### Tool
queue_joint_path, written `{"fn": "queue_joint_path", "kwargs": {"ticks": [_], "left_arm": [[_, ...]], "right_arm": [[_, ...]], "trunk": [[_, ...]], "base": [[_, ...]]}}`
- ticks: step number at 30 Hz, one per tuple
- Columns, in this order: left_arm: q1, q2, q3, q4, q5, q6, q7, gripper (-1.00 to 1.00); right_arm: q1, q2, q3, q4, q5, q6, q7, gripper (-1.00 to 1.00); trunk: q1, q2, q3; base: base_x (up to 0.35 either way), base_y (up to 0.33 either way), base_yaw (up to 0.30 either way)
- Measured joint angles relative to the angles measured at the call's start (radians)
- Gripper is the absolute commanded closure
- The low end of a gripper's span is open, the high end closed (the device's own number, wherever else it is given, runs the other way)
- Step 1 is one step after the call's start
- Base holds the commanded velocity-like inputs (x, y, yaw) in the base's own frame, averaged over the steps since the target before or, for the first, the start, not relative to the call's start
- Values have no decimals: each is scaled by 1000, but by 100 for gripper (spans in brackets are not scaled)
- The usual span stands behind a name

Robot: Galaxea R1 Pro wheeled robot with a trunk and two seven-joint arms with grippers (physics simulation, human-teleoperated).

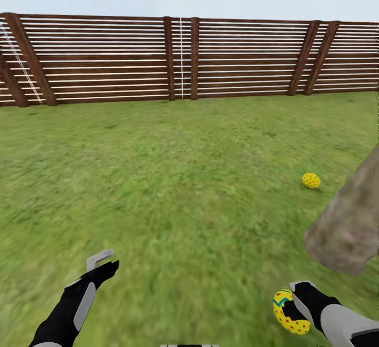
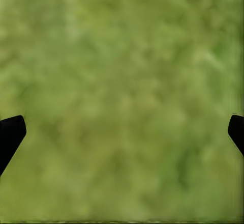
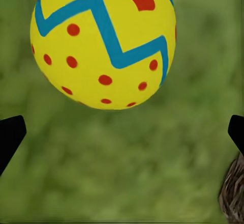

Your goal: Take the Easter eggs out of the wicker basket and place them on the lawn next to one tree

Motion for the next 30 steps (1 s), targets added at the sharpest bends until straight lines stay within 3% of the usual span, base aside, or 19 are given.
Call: {"fn": "queue_joint_path", "kwargs": {"ticks": [15, 30], "left_arm": [[0, 0, -7, 2, -3, 0, 0, -100], [0, 0, -3, 2, -2, -1, -1, -100]], "right_arm": [[0, 0, 0, 0, 1, 0, 3, -100], [0, -1, -1, 0, -1, 0, 4, -100]], "trunk": [[-7, 4, 58], [-14, 7, 116]], "base": [[-248, -113, 0], [-10, -8, 0]]}}
